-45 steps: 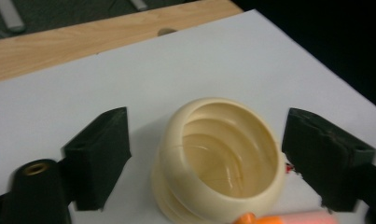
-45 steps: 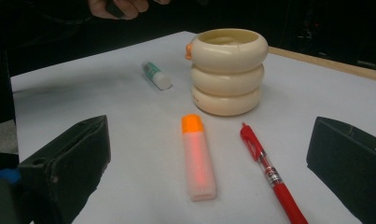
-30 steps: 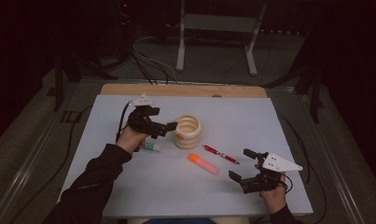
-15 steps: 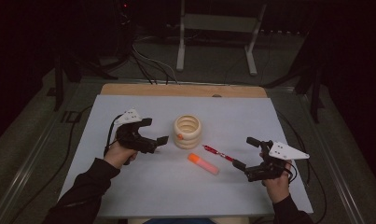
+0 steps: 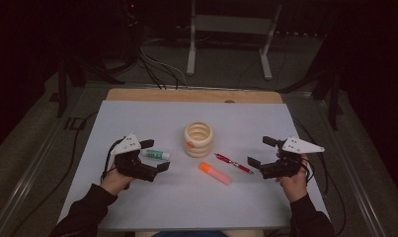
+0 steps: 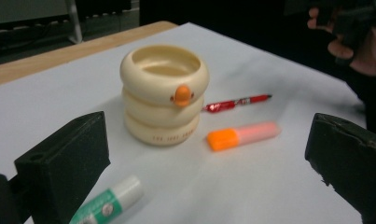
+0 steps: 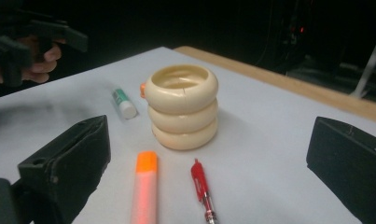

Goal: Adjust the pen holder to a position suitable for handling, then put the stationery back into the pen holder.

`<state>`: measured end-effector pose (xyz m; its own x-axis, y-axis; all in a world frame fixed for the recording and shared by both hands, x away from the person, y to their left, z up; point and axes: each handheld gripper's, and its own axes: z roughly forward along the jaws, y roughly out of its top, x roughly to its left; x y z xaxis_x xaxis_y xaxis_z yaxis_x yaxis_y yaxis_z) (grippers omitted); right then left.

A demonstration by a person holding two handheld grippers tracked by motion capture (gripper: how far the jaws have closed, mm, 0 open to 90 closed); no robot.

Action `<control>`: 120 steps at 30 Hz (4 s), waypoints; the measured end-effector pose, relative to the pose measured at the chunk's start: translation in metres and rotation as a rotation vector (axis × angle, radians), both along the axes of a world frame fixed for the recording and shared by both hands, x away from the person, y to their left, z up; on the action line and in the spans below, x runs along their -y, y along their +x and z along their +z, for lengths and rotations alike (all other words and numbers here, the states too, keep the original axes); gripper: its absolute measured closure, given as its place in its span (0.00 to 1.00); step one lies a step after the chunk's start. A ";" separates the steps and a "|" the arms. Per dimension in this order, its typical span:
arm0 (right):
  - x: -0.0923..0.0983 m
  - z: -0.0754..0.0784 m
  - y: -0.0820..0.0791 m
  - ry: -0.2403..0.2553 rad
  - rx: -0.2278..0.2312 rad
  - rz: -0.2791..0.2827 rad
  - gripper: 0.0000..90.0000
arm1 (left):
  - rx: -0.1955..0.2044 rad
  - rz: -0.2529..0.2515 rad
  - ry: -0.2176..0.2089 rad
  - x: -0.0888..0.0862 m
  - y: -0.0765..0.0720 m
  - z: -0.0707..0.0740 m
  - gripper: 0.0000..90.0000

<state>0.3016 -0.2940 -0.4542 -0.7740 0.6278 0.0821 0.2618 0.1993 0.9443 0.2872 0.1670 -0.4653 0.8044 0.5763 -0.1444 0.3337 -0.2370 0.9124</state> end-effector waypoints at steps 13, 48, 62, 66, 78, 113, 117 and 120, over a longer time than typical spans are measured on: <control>-0.002 -0.018 0.015 -0.038 -0.077 0.008 0.00 | 0.037 -0.007 -0.008 -0.011 -0.030 -0.021 0.00; -0.032 -0.072 0.035 -0.415 -0.248 0.066 0.71 | 0.065 0.034 -0.053 -0.035 -0.053 -0.038 0.00; -0.043 -0.074 0.037 -0.533 -0.255 0.081 0.86 | 0.060 0.036 -0.051 -0.035 -0.053 -0.039 0.00; -0.044 -0.073 0.039 -0.528 -0.290 0.066 0.88 | 0.066 0.036 -0.055 -0.035 -0.054 -0.038 0.00; -0.035 -0.066 0.036 -0.457 -0.322 0.009 0.89 | 0.071 0.033 -0.051 -0.035 -0.054 -0.038 0.00; -0.020 -0.015 0.014 -0.240 -0.301 0.031 0.89 | 0.101 0.019 -0.080 -0.036 -0.057 -0.025 0.00; -0.028 -0.005 0.009 -0.216 -0.282 0.067 0.89 | 0.110 0.013 -0.071 -0.035 -0.058 -0.021 0.00; -0.034 0.000 0.005 -0.207 -0.279 0.090 0.89 | 0.136 0.010 -0.054 -0.033 -0.060 -0.017 0.00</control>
<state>0.3065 -0.2598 -0.4541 -0.7929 0.5833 0.1762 0.4763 0.4131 0.7762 0.2270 0.1995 -0.4820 0.8129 0.5787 -0.0652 0.2079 -0.1839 0.9607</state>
